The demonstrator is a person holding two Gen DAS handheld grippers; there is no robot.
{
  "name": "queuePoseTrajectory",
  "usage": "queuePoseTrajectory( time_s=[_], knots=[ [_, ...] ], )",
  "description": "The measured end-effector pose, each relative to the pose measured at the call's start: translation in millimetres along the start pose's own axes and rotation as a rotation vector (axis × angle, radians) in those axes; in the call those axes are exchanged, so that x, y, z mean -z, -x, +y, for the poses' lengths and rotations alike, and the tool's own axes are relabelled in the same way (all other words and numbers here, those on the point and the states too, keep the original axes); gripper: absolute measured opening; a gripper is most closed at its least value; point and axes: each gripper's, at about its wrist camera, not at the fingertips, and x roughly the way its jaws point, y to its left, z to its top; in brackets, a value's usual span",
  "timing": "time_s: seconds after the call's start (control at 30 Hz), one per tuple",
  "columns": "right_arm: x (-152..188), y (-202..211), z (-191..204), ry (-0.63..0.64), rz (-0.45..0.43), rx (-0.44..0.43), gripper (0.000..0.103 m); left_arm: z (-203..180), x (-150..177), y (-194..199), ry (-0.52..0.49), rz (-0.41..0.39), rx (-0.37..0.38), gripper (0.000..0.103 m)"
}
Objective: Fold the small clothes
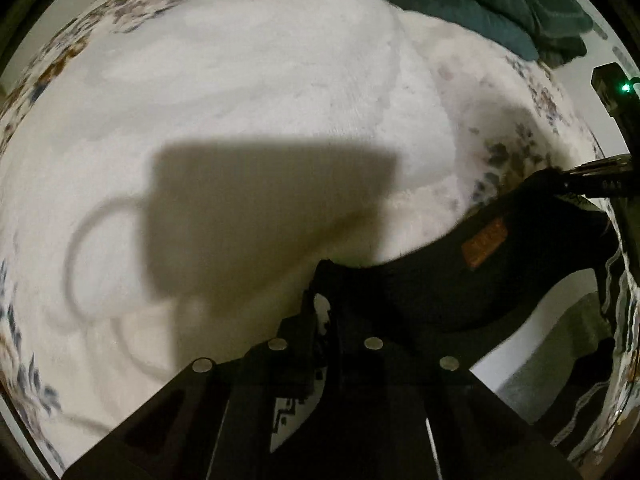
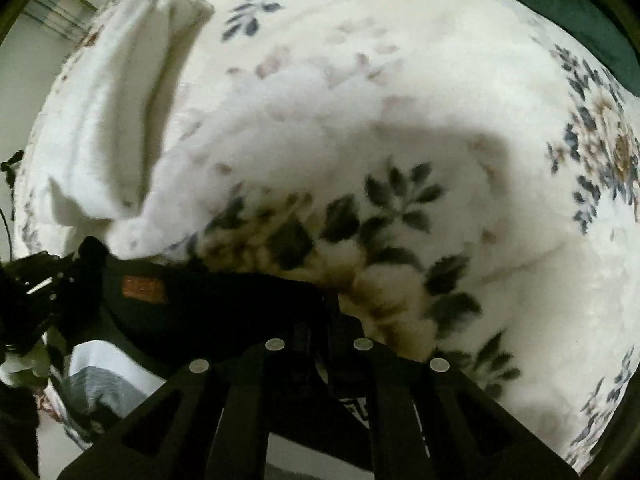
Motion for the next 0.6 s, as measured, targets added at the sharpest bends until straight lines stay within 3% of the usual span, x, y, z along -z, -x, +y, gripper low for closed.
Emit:
queuePoseTrajectory(
  time_s=[0.13, 0.17, 0.23, 0.27, 0.3, 0.33, 0.4, 0.47, 0.6],
  knots=[
    [-9, -13, -14, -0.041, 0.026, 0.01, 0.006, 6, -4, -4, 0.021, 0.013, 0.016, 0.009],
    [-11, -10, -24, -0.076, 0.027, -0.016, 0.011, 8, -2, 2, 0.047, 0.006, 0.014, 0.01],
    [-12, -2, -32, -0.125, 0.032, -0.059, 0.027, 13, 4, 16, 0.096, 0.004, 0.007, 0.011],
    [-6, 12, -43, -0.15, 0.016, -0.076, 0.053, 14, 10, 27, 0.122, -0.009, -0.011, 0.014],
    [1, 21, -48, -0.164, 0.001, -0.084, 0.071, 12, 15, 36, 0.134, -0.026, -0.043, 0.026],
    [15, 41, -61, -0.186, -0.039, -0.114, 0.073, 9, 22, 48, 0.142, -0.047, -0.099, 0.034],
    [47, 68, -83, -0.236, -0.076, -0.166, 0.073, 3, 43, 73, 0.175, -0.072, -0.164, 0.084],
    [93, 90, -106, -0.312, -0.092, -0.219, 0.073, -6, 62, 90, 0.231, -0.089, -0.185, 0.094],
    [213, 104, -108, -0.47, -0.085, -0.304, 0.073, -50, 111, 110, 0.305, -0.063, -0.186, 0.094]
  ],
)
